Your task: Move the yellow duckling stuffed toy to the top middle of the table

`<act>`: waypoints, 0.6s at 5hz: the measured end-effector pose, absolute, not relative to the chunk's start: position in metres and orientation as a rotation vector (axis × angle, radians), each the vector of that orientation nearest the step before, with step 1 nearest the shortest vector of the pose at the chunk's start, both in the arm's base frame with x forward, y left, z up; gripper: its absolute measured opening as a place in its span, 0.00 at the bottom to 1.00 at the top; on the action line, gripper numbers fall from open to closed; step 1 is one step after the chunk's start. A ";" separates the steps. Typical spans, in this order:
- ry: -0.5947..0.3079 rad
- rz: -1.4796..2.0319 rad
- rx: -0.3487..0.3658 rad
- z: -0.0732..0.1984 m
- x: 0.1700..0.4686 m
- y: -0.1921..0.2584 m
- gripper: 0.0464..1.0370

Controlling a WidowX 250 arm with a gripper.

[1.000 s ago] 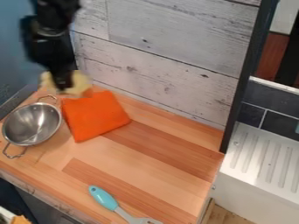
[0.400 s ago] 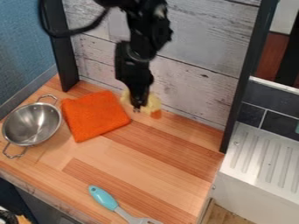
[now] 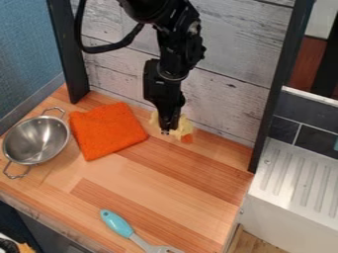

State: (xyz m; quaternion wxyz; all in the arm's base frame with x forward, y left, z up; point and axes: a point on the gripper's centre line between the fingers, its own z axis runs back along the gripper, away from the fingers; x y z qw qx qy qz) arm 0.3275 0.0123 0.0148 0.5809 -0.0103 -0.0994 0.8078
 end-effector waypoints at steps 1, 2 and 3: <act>-0.218 1.872 -0.018 0.016 0.327 0.012 0.07; -0.217 1.894 -0.009 0.019 0.329 0.012 0.26; -0.218 1.896 0.015 0.019 0.329 0.014 0.56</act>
